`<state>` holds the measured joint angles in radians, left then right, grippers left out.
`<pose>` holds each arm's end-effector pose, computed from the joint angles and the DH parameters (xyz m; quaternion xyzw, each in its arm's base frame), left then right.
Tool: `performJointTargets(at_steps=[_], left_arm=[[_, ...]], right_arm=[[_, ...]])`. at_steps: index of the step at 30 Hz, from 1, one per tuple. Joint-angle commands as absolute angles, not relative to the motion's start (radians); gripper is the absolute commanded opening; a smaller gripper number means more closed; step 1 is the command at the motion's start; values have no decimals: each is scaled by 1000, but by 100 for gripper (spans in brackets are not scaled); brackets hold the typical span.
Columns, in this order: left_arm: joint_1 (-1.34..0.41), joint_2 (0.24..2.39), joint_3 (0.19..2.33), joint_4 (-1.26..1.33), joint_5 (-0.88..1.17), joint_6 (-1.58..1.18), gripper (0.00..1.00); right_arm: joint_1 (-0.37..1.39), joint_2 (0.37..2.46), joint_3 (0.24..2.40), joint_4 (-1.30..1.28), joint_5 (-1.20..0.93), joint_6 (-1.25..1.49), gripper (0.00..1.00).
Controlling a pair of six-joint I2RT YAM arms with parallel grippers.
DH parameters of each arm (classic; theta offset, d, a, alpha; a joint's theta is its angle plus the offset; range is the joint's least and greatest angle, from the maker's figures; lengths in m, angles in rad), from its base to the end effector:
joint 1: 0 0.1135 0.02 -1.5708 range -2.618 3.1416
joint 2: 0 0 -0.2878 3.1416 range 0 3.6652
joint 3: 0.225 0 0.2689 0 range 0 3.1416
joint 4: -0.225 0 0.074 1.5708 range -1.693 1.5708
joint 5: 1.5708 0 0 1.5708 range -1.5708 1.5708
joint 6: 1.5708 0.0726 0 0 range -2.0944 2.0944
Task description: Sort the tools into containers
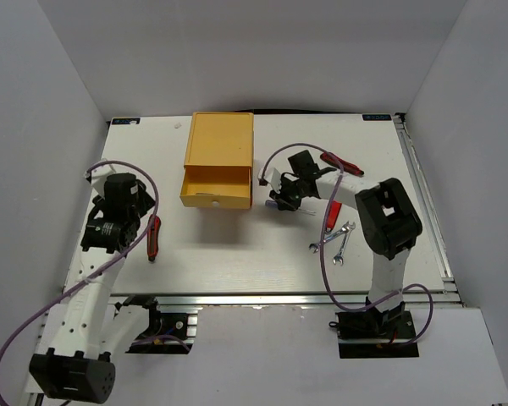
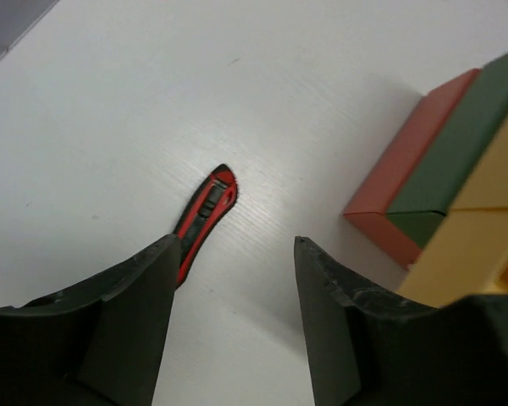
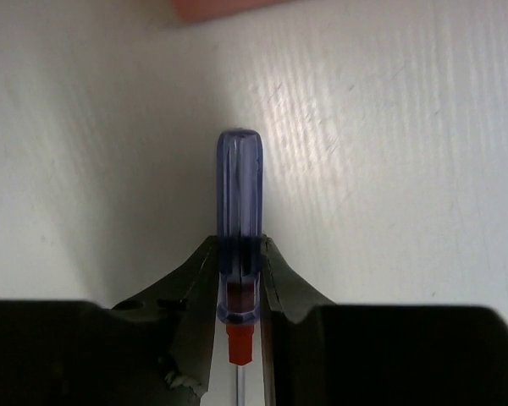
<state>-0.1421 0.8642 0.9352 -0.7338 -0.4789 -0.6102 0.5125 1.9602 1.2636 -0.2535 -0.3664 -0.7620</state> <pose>0.2022 0.0049 0.3256 -0.3036 0.8251 0.0417 0.4746 0.3805 0.2439 0.1423 -0.6018 0.7194 0.1348 0.3195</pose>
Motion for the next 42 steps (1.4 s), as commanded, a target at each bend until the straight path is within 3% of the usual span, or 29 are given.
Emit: performJointTargets(at_steps=[1, 4, 9, 14, 19, 21, 25, 31, 35, 36, 39, 42], left_arm=[[-6, 867, 893, -690, -272, -588, 66], [129, 884, 836, -651, -97, -577, 53], [179, 887, 755, -611, -45, -586, 39], [184, 879, 698, -586, -23, -580, 40], [184, 864, 669, -581, -35, -568, 60], [183, 851, 666, -578, -15, -568, 62], [184, 813, 640, -546, 55, -630, 62], [183, 720, 503, -485, 175, -813, 50], [183, 617, 466, -535, 183, -830, 50], [184, 603, 474, -563, 178, -815, 50], [183, 577, 477, -535, 192, -825, 55], [183, 600, 508, -534, 186, -812, 56]], right_arm=[[486, 1867, 1213, -271, -394, -784, 1], [471, 1734, 1193, -293, -451, -782, 0], [457, 1557, 1230, -362, -529, -795, 0], [457, 1416, 1305, -396, -610, -776, 0], [524, 1419, 1457, -397, -670, -678, 0], [581, 1433, 1489, -353, -672, -616, 0], [678, 1503, 1572, -290, -634, -572, 0], [813, 1666, 1745, -290, -586, -539, 0], [870, 1797, 1831, -241, -535, -482, 0], [876, 1831, 1848, -232, -520, -470, 2], [882, 1851, 1810, -252, -500, -524, 38], [879, 1853, 1892, -309, -483, -555, 64]])
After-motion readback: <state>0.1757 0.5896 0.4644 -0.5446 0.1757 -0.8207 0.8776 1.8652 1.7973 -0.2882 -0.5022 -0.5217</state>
